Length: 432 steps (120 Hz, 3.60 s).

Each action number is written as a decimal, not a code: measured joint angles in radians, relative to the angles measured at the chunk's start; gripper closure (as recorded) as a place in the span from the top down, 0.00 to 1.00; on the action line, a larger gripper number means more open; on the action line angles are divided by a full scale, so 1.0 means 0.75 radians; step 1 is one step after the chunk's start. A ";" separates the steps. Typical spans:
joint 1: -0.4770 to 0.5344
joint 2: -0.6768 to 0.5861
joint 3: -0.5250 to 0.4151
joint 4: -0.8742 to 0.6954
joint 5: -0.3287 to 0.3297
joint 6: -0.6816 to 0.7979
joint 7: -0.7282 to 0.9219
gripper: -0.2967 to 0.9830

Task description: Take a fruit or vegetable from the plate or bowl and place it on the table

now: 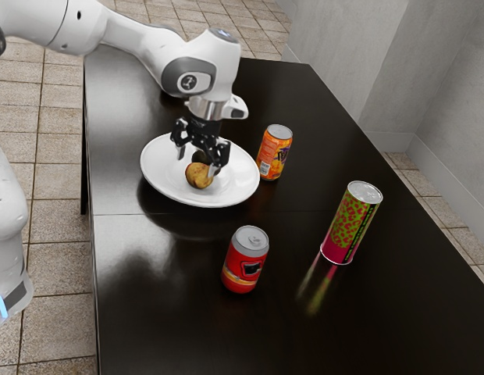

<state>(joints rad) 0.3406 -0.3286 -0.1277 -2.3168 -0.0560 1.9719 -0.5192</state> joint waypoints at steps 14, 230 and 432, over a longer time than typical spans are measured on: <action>0.000 0.001 0.004 0.002 0.003 0.005 0.011 0.77; -0.002 0.111 -0.003 0.021 0.002 0.081 0.084 0.77; -0.010 0.119 -0.176 0.271 0.017 -0.072 0.036 0.48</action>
<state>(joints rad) 0.3330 -0.2390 -0.2594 -2.1135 -0.0434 1.9182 -0.4922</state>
